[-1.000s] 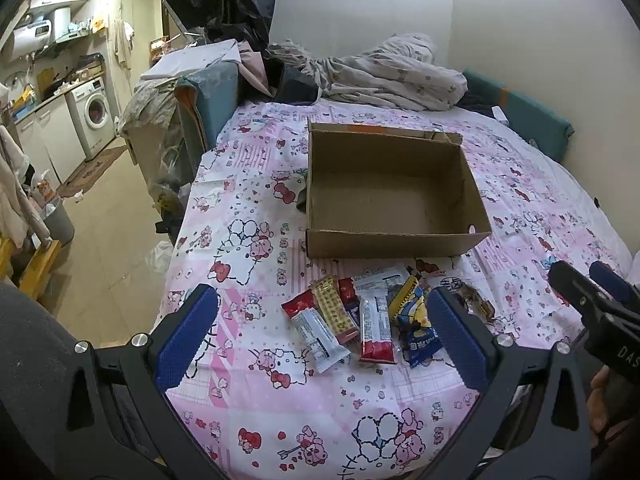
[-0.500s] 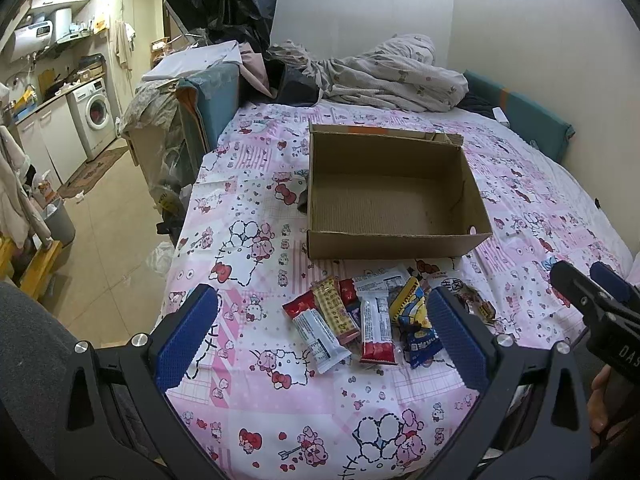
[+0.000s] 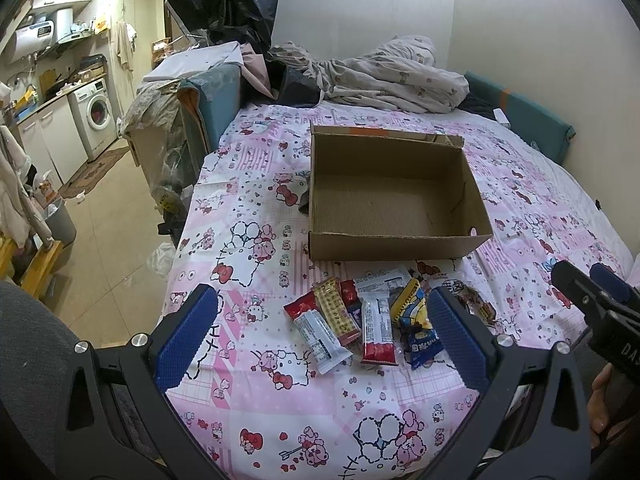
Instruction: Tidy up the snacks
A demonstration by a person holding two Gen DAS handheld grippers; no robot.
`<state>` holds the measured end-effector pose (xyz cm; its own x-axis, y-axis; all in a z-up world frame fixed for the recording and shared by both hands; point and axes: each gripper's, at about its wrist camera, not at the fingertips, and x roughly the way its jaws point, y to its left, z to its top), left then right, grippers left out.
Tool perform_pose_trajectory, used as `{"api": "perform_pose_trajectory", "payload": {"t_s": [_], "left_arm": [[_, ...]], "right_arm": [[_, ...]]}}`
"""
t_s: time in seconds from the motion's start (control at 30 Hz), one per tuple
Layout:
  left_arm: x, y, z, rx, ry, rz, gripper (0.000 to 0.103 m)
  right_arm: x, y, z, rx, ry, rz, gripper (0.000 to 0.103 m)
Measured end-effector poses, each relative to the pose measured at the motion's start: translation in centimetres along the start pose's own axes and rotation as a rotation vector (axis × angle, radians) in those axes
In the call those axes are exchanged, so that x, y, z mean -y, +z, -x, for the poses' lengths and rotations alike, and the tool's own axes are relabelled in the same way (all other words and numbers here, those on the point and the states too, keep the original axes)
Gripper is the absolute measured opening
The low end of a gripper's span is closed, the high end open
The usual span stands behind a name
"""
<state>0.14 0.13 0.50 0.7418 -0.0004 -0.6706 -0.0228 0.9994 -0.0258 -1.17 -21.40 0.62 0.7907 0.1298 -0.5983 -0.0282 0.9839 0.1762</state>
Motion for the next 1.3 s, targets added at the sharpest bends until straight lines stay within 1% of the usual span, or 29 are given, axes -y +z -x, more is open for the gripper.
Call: {"api": "perform_pose_trajectory", "payload": {"t_s": [0.4, 0.57, 0.7, 0.8, 0.9, 1.0, 1.1, 1.23, 1.27, 1.3], "left_arm": [[-0.2, -0.3, -0.1, -0.002, 0.002, 0.002, 0.103], [-0.3, -0.5, -0.4, -0.018, -0.015, -0.004, 0.103], [-0.6, -0.1, -1.1, -0.050, -0.036, 0.010, 0.103], [-0.9, 0.9, -1.9, -0.075, -0.037, 0.019, 0.103], [-1.2, 2.2, -3.0, -0.096, -0.023, 0.022, 0.103], [-1.6, 3.4, -4.4, -0.122, -0.003, 0.020, 0.103], [-2.4, 4.2, -6.3, -0.170, 0.007, 0.036, 0.103], [-4.0, 5.2, -8.7, -0.241, 0.013, 0.098, 0.103], [-4.2, 5.4, -9.2, -0.254, 0.016, 0.102, 0.103], [-4.6, 5.7, -10.1, -0.285, 0.021, 0.106, 0.103]], "right_arm": [[0.0, 0.1, 0.1, 0.000, 0.005, -0.008, 0.103], [0.3, -0.1, -0.1, -0.023, 0.020, -0.028, 0.103], [0.7, 0.3, -0.3, -0.047, 0.037, -0.037, 0.103], [1.6, 0.9, -1.4, -0.105, 0.060, -0.061, 0.103], [2.9, 1.5, -3.5, -0.197, 0.038, -0.086, 0.103], [4.3, 1.7, -5.5, -0.280, 0.037, -0.137, 0.103], [5.1, 2.2, -6.9, -0.310, 0.036, -0.146, 0.103], [5.6, 3.7, -8.6, -0.347, 0.011, -0.083, 0.103], [5.8, 4.1, -9.1, -0.357, 0.009, -0.068, 0.103], [6.3, 4.3, -9.7, -0.373, 0.007, -0.055, 0.103]]}}
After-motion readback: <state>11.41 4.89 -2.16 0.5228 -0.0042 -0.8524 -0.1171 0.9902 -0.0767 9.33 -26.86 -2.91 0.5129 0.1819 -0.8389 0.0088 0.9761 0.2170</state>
